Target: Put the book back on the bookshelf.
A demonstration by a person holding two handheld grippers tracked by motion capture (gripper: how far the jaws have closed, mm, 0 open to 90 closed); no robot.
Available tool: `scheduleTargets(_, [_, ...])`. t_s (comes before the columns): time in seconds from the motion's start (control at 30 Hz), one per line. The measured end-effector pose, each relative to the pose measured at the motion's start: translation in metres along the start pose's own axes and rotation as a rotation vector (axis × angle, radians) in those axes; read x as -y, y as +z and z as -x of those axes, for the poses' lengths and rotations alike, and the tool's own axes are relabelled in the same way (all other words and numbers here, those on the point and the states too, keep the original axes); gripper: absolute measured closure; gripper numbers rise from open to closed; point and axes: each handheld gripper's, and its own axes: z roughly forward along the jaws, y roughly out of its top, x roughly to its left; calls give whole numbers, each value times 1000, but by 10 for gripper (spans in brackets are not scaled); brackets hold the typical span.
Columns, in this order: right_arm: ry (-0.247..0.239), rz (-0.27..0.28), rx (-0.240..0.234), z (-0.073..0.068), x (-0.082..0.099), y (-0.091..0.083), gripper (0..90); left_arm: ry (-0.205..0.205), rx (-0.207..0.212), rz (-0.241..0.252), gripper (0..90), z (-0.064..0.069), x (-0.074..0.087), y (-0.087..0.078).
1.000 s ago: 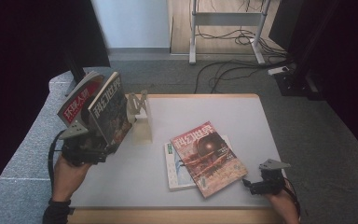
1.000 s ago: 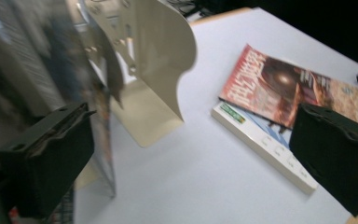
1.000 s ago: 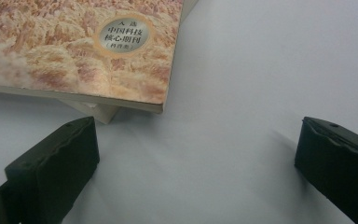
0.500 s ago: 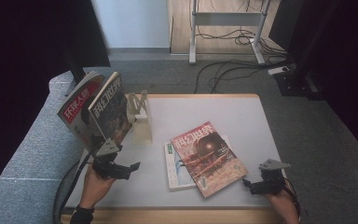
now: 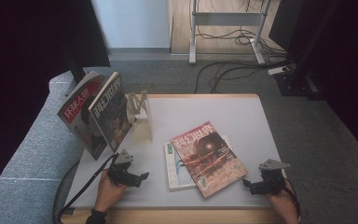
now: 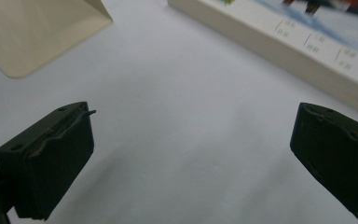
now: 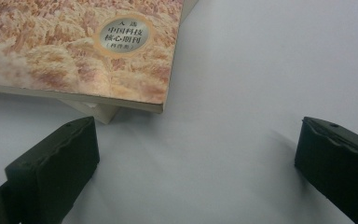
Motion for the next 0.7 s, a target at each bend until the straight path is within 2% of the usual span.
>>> scheduleTargets(0.1, [-1, 1, 2, 0, 0, 0, 0, 7, 5, -34, 0, 2, 3, 10])
scheduleTargets(0.13, [-2, 2, 2, 0, 0, 0, 0, 13, 0, -52, 0, 2, 2, 11])
scheduleTargets(0.27, [8, 8, 9, 0, 0, -1, 4, 30, -22, -73, 0, 5, 1, 14])
scheduleTargets(0.6, [-2, 46, -6, -10, -18, -13, 4, 35, -28, -73, 0, 6, 2, 14])
scheduleTargets(0.7, [-12, 57, -28, -16, -25, -15, 4, 35, -27, -73, 0, 6, 2, 14])
